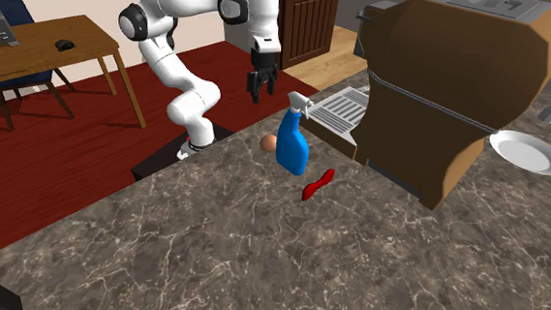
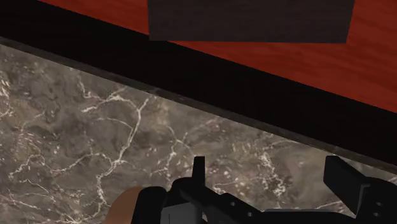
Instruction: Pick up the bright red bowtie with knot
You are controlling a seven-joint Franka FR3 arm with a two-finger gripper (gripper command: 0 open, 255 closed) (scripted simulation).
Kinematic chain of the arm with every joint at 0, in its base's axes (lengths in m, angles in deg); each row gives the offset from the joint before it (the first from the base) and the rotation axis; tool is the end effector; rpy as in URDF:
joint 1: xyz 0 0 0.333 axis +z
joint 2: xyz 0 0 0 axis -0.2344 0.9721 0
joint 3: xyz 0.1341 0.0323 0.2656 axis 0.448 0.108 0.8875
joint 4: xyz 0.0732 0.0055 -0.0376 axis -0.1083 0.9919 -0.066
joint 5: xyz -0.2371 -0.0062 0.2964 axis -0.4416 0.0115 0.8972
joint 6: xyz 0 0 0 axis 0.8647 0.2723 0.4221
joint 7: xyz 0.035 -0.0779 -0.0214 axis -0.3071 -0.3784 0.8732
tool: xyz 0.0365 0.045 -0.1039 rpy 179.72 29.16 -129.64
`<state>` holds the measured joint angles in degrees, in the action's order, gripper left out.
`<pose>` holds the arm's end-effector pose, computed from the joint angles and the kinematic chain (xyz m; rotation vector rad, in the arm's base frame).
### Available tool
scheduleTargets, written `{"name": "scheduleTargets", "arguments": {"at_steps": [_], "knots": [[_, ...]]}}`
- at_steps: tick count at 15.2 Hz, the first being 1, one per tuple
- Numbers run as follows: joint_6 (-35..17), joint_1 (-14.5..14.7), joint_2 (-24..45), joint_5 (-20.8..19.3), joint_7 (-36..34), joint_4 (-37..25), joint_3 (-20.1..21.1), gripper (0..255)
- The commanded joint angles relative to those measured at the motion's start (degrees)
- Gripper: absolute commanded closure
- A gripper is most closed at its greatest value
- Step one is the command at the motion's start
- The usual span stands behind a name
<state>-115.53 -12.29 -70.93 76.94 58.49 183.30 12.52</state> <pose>0.3162 0.0287 0.6002 3.0126 0.0635 0.1414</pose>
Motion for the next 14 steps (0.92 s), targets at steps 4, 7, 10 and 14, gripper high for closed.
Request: {"name": "scheduleTargets", "arguments": {"at_steps": [4,7,10,14], "knots": [[-1.6,1.0,2.6,-2.3,10.4,-1.4,-5.4,0],[-3.2,2.3,6.4,-4.0,20.6,-4.1,-10.6,0],[-4.5,3.7,11.3,-4.8,30.9,-7.9,-15.4,0],[-5.7,5.9,19.4,-4.1,44.7,-14.9,-21.4,0]]}}
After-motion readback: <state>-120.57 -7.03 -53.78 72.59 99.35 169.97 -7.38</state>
